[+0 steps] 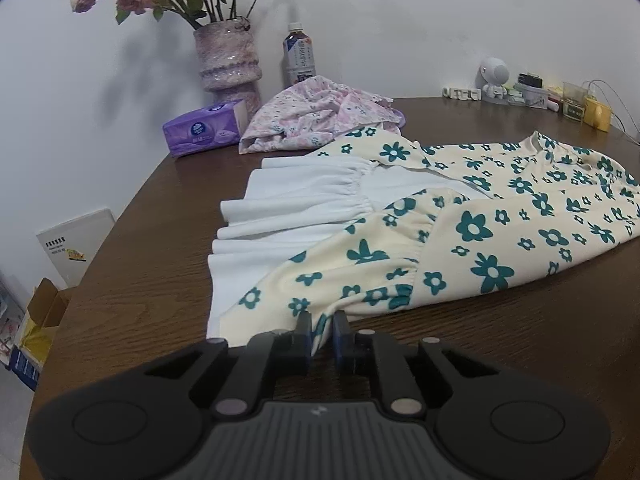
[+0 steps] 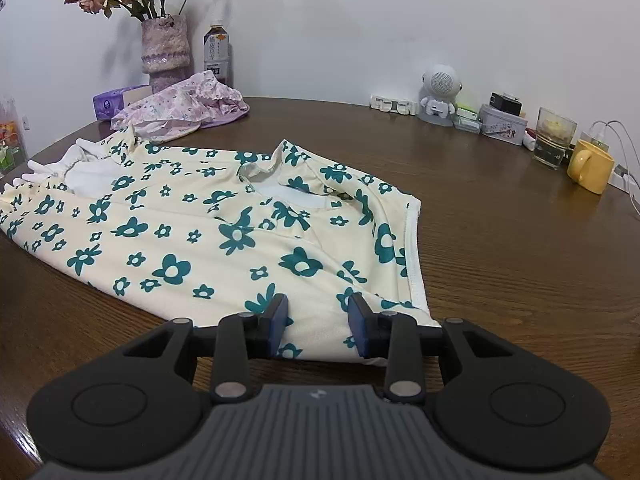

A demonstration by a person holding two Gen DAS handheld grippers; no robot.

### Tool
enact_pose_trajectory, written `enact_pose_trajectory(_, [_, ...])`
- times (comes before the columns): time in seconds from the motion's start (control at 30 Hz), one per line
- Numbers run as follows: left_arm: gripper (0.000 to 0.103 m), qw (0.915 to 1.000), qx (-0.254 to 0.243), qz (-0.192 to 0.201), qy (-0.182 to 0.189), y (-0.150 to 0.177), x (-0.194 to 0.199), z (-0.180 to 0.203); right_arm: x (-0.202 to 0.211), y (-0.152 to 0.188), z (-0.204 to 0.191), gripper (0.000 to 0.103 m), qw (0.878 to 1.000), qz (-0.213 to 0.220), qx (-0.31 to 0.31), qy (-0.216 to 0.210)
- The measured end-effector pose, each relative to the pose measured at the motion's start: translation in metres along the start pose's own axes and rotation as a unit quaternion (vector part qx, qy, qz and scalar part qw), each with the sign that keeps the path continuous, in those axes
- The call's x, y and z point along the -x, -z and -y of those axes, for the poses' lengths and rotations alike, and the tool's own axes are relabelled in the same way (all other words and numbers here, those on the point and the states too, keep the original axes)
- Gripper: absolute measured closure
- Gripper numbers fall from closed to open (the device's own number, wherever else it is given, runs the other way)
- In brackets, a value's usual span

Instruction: Fold clothes

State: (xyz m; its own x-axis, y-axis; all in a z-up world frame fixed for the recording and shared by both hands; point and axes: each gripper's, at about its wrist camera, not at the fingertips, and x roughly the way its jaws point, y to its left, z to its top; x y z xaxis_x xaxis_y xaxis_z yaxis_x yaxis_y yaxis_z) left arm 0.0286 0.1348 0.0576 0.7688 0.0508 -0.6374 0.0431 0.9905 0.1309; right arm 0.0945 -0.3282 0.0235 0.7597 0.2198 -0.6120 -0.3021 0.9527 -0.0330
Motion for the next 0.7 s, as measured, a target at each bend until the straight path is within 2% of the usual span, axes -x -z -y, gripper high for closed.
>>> enact_pose_trajectory(0.27, [0.093,0.9998,0.019,0.008,-0.007,0.007,0.006,-0.005,0.006,0.003,0.0,0.071,1.0,0.005,-0.003,0.005])
enact_pose_trajectory(0.37, [0.093,0.9997,0.022,0.009,-0.006,0.007,0.006,-0.005,0.013,0.005,0.007,0.07,1.0,0.009,-0.013,0.027])
enact_pose_trajectory(0.57, [0.093,0.9996,0.026,0.008,-0.004,0.006,0.005,-0.006,0.011,0.012,0.022,0.07,0.999,-0.001,-0.037,0.019])
enact_pose_trajectory(0.7, [0.079,0.9992,0.038,0.007,-0.009,0.004,0.012,-0.006,0.014,0.013,0.025,0.07,0.999,0.0,-0.039,0.014])
